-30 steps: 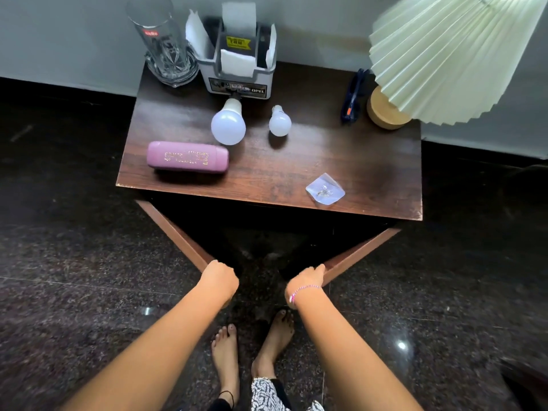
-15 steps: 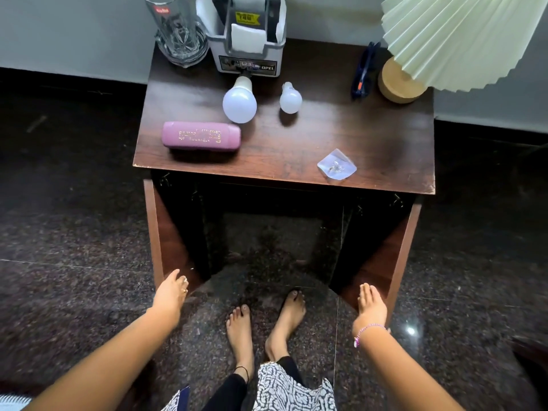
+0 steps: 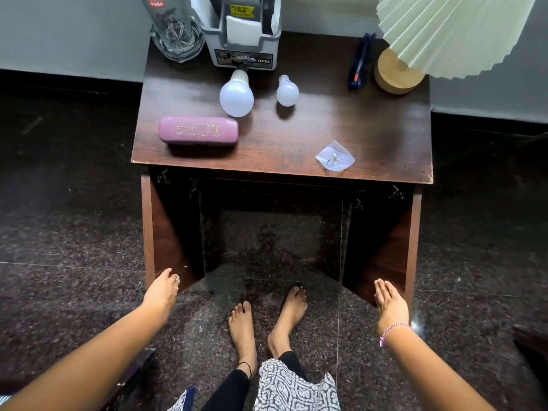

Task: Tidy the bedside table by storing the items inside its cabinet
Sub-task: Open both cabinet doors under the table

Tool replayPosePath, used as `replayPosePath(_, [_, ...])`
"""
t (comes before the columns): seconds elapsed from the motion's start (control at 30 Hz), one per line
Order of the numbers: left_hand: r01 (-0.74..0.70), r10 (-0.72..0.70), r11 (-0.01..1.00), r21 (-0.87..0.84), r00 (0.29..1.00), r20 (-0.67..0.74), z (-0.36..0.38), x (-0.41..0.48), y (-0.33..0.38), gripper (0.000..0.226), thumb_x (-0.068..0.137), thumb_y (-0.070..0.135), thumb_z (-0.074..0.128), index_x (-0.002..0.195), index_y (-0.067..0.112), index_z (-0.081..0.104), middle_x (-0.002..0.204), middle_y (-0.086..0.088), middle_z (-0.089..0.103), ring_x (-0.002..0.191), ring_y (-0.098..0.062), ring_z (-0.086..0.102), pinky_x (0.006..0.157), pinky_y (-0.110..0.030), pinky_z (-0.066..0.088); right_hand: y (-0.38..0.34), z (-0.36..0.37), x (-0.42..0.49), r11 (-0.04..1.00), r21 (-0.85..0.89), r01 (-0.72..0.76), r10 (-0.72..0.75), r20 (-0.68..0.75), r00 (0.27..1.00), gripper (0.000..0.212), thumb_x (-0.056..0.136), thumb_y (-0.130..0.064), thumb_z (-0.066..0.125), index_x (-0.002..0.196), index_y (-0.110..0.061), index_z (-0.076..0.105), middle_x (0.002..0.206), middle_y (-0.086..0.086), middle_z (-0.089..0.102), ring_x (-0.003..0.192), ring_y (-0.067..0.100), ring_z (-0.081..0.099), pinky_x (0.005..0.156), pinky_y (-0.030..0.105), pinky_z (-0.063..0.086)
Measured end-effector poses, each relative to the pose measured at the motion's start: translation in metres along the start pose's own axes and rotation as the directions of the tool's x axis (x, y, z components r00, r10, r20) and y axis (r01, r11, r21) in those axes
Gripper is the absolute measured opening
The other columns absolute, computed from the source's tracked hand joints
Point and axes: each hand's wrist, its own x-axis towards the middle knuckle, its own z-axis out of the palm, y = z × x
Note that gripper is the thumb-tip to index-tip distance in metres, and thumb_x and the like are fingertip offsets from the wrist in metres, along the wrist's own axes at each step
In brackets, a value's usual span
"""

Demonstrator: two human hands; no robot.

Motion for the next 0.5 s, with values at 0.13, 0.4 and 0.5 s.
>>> replayPosePath(0.13, [0.015,-0.015,1.0,0.006,1.0,0.01,0.003,0.004,-0.001,0.044,0.101,0.004,0.016,0.145,0.002,0.015,0.154,-0.013,0.025,0.141,-0.024,0.028,0.113,-0.033,0.026,-0.001,0.001,-0.001,1.0,0.018,-0.002,0.003,-0.018,1.0,0.069,0.1,-0.025,0.038,0.148,-0.003,-0.007,0.157,0.016,-0.014,0.145,0.028,-0.013,0.119,0.038,-0.008])
replayPosePath(0.4, [0.006,-0.005,0.997,0.083,1.0,-0.008,0.006,0.002,0.001,0.045,0.1,0.003,0.017,0.145,0.001,0.014,0.153,-0.014,0.025,0.141,-0.025,0.028,0.113,-0.033,0.026,0.001,-0.012,-0.008,0.992,0.125,0.035,-0.038,0.025,0.999,0.065,0.101,-0.033,0.031,0.148,-0.003,-0.004,0.157,0.016,-0.011,0.146,0.029,-0.012,0.119,0.04,-0.008])
replayPosePath(0.5, [-0.029,0.031,0.991,0.134,0.999,-0.01,0.005,0.002,0.001,0.044,0.101,0.003,0.017,0.144,0.001,0.015,0.153,-0.015,0.026,0.14,-0.025,0.029,0.113,-0.033,0.026,0.002,-0.02,-0.013,0.981,0.179,0.079,-0.086,0.033,0.996,0.062,0.101,-0.036,0.017,0.148,-0.002,-0.005,0.157,0.017,-0.009,0.146,0.029,-0.01,0.119,0.041,-0.007])
